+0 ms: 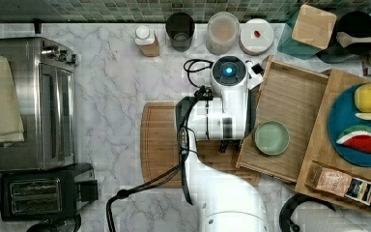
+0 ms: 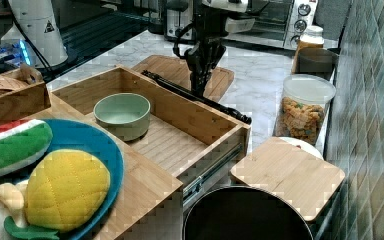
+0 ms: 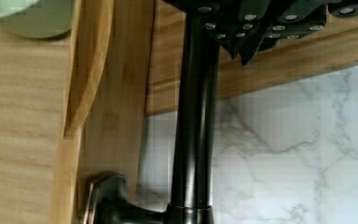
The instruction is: Close the drawer.
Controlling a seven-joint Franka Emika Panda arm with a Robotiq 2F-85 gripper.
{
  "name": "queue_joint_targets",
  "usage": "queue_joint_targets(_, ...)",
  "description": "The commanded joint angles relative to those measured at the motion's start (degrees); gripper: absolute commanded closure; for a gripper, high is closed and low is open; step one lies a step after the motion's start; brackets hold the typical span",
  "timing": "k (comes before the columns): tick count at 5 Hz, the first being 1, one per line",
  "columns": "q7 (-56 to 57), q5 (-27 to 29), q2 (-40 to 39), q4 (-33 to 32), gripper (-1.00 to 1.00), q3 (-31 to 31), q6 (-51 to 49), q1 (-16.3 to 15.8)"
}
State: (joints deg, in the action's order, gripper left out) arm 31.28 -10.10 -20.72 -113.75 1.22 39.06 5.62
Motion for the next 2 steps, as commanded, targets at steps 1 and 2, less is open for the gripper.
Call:
queue_joint_targets(1, 12.14, 2.41, 7.78, -5.77, 1.00, 6.85, 9.00, 12.13)
queue_joint_targets(2, 17.95, 3.86, 6.76, -5.88, 1.00, 6.97, 9.86, 14.98)
